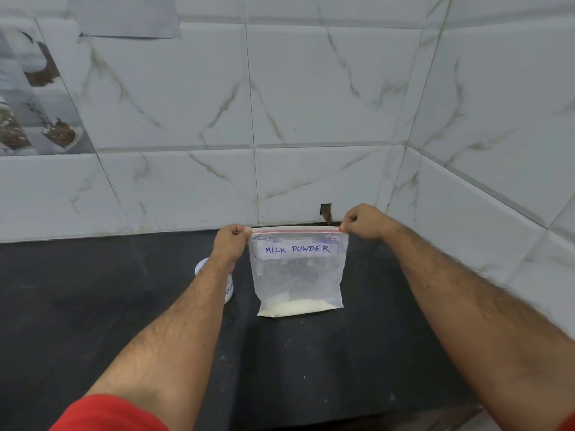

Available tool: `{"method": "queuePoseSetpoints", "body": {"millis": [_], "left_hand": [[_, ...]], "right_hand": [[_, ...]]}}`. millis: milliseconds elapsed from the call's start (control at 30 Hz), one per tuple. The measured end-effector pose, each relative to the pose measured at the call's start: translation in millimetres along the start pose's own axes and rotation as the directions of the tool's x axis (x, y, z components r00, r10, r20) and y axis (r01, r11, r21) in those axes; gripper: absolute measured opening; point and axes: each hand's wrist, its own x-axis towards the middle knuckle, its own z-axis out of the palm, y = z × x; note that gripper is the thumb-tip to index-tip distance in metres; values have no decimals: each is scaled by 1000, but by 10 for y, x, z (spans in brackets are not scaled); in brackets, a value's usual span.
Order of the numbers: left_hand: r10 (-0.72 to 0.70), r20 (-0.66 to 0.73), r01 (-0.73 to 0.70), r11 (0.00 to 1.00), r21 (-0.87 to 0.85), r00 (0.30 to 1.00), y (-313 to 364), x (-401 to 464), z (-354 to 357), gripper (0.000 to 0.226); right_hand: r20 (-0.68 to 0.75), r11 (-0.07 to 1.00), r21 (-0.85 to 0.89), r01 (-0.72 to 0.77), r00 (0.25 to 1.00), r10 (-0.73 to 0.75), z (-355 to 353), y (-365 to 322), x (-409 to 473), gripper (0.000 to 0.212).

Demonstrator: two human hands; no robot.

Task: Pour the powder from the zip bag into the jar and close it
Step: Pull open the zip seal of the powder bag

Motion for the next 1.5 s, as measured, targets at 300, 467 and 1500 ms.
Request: {"method": "queuePoseSetpoints", "body": {"millis": [300,467,1500], "left_hand": [[29,33,-28,1000,-11,999,17,-54,-19,20],[51,47,-51,999,-8,998,30,-107,-47,14],[-363,140,389,862,-324,921,311,-670,607,23]], "right_hand": [[95,1000,-14,25,995,-23,43,-213,81,19],[119,994,40,100,987,-104,175,-418,120,19],[32,969,-9,246,969,-245,458,-561,-12,13]]}}
